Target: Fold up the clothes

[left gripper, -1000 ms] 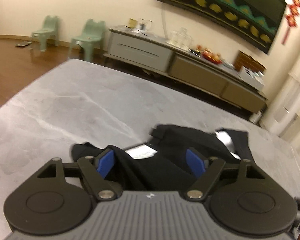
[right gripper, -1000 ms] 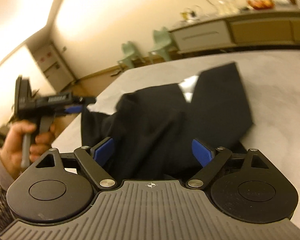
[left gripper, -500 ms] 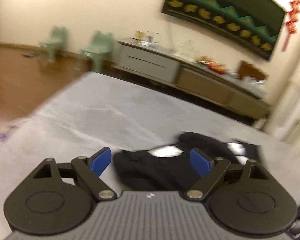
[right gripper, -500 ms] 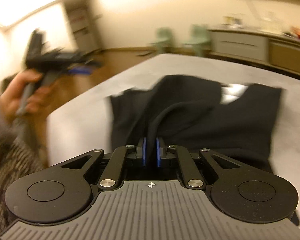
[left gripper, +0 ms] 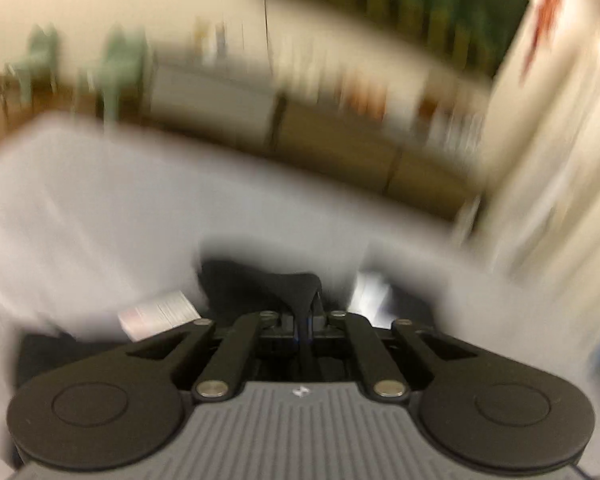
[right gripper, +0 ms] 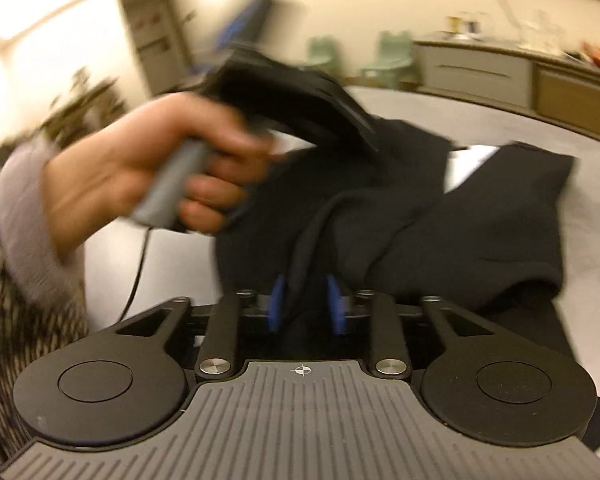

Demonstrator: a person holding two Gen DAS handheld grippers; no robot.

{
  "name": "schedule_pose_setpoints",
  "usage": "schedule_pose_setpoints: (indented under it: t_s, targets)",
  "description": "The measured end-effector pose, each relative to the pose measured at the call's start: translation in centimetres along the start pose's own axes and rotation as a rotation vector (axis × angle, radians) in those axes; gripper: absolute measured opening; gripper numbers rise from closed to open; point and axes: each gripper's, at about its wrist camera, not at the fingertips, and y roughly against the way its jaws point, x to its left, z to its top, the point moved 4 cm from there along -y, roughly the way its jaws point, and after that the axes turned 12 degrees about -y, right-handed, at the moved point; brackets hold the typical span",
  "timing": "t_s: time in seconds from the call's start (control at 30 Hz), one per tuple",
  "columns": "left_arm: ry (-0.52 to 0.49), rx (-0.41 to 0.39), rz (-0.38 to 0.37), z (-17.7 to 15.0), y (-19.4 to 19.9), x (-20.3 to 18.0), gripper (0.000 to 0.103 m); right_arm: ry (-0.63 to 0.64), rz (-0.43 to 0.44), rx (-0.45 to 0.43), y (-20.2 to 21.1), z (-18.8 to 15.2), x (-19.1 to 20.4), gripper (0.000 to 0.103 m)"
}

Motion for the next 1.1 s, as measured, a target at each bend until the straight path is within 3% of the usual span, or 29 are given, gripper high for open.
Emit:
schedule_pose_setpoints:
  t_s: [0.13,0.27,0.33,0.4,0.5,0.6,0.67,0.73,0.8,0.87,0.97,1.1]
  targets:
    - [0.122,-0.241,0.140,0.9,11.6,6.6,0.003,-0.114,-0.057,-0.104,3.6,2.3,-3.1,0.059]
    - [0.312,-0.162,0.239,-3.2,14.6,13.8,0.003,-0.168,-0.122,-0.167,7.1,2.4,-4.5,0.065]
    - [0.336,-0.147,0.262,-4.0,15.6,15.6,0.003,-0.137,-0.099,-0.125,7.7,0.9,-3.5,0.085]
    - [0.332,-0.146,0.281,-4.3,16.2,16.2,0.003,-0.047,-0.040,-0.035,7.2,-1.3,-1.4,0.095]
    - [0.376,-0.149,0.267,-4.1,16.2,16.8,0.003,0.117,-0.031,0.046,5.2,-4.7,2.0,0.096]
    - [0.390,-0.151,0.243,-3.7,15.7,16.8,0.003,0.160,-0.082,0.086,3.1,-7.3,3.3,0.096]
    - [0.384,-0.173,0.208,-2.6,14.7,16.0,0.003,0.188,-0.116,0.112,1.7,-9.0,4.1,0.083]
    - [0.381,-0.203,0.166,-1.4,13.5,15.2,0.003,0.155,-0.203,0.122,0.9,-9.1,3.6,0.032]
    - [0.396,-0.235,0.099,1.4,11.9,14.5,0.003,0.172,-0.326,0.076,1.9,-6.7,2.1,0.012]
    - [0.382,-0.279,0.037,5.4,11.1,13.0,0.002,0.167,-0.476,-0.014,5.0,-2.2,-0.5,0.009]
    - [0.344,-0.340,-0.049,10.9,11.8,9.9,0.002,0.135,-0.665,-0.189,13.4,6.2,-3.4,0.007]
    - [0.239,-0.444,-0.132,14.4,16.8,5.6,0.002,0.248,-0.771,-0.390,25.0,13.1,0.6,0.007]
